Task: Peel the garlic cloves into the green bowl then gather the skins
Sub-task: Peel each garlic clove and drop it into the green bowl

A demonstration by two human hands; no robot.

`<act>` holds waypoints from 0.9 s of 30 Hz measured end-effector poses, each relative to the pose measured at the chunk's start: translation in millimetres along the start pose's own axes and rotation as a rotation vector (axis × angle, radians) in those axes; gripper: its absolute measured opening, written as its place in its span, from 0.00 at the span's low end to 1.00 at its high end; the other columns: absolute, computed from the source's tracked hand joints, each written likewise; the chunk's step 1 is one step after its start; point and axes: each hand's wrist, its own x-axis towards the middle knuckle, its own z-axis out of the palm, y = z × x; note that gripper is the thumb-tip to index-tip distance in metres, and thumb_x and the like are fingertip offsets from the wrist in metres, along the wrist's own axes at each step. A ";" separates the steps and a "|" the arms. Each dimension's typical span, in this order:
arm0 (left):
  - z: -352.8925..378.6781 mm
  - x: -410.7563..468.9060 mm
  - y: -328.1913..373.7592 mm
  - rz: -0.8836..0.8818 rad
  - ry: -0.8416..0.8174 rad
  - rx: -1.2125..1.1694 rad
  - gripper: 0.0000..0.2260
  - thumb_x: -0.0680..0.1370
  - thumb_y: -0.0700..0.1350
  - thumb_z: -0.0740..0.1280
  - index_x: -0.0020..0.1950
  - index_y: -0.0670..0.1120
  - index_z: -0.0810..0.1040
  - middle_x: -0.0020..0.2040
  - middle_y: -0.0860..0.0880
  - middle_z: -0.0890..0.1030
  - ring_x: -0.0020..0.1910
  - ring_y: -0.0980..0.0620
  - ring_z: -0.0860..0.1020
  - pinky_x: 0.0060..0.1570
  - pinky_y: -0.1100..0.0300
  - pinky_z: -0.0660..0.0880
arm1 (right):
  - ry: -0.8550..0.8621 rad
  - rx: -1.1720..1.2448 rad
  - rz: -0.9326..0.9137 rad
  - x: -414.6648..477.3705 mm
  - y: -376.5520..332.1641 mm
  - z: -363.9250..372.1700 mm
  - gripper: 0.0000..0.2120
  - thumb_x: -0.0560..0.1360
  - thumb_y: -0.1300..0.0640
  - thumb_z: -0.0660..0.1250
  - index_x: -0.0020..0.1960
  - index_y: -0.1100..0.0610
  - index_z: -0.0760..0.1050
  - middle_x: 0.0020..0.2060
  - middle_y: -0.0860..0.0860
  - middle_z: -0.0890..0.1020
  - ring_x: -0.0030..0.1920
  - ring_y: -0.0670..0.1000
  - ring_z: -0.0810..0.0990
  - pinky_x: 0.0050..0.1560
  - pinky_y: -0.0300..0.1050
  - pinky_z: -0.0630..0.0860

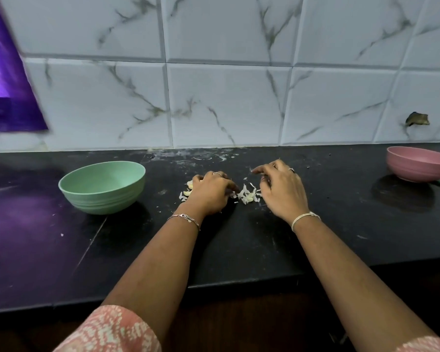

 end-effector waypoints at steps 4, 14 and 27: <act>4.4 4.6 3.6 0.005 0.067 0.020 0.07 0.79 0.50 0.65 0.54 0.56 0.80 0.55 0.54 0.79 0.61 0.52 0.73 0.62 0.48 0.59 | 0.008 -0.011 -0.009 0.7 0.7 1.9 0.12 0.78 0.58 0.62 0.58 0.48 0.78 0.53 0.48 0.76 0.55 0.51 0.76 0.57 0.48 0.69; -6.8 2.0 3.5 -0.118 0.087 -0.144 0.08 0.81 0.50 0.62 0.55 0.55 0.80 0.52 0.56 0.82 0.59 0.51 0.75 0.62 0.51 0.58 | 0.019 0.026 -0.083 -1.3 -2.7 2.4 0.13 0.80 0.56 0.62 0.60 0.46 0.79 0.51 0.47 0.79 0.53 0.50 0.77 0.56 0.48 0.69; -24.1 -36.2 -34.9 -0.334 0.231 -0.297 0.07 0.77 0.45 0.67 0.50 0.57 0.81 0.51 0.56 0.78 0.59 0.52 0.74 0.59 0.51 0.64 | -0.336 0.529 -0.119 -34.5 -50.2 0.7 0.05 0.80 0.52 0.65 0.51 0.53 0.75 0.44 0.46 0.83 0.43 0.46 0.80 0.49 0.49 0.76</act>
